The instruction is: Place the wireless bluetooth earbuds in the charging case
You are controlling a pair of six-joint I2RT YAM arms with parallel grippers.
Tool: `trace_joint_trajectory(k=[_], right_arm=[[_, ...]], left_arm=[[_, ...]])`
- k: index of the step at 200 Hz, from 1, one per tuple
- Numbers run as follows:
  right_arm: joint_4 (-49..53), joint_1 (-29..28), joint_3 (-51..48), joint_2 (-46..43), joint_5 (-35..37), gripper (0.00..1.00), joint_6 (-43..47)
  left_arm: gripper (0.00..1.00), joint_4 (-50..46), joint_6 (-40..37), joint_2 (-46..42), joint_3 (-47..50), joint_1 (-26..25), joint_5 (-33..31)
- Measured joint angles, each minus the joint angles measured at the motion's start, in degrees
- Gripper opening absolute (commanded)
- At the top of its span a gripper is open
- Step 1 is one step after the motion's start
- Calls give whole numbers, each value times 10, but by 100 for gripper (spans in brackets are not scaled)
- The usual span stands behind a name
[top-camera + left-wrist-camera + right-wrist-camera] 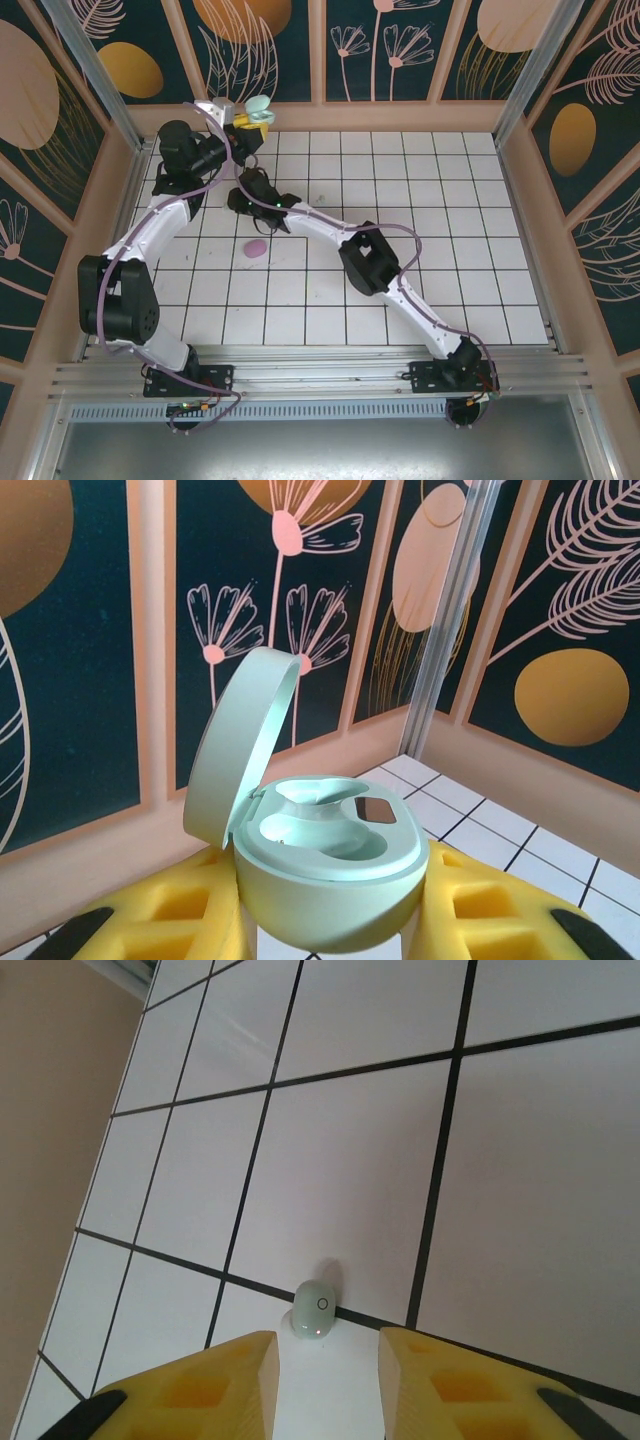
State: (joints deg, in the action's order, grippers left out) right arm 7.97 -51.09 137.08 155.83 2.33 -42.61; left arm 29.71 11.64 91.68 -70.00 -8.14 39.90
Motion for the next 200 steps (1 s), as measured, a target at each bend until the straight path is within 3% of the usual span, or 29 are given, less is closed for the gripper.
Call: trace_joint_trajectory(k=[73, 200], right_arm=[[-38, -22, 28, 43, 64, 32, -12], [-111, -36, 69, 97, 105, 26, 7]], left_arm=[[0, 1, 0, 4, 0, 0, 0], [0, 12, 5, 16, 5, 0, 7]])
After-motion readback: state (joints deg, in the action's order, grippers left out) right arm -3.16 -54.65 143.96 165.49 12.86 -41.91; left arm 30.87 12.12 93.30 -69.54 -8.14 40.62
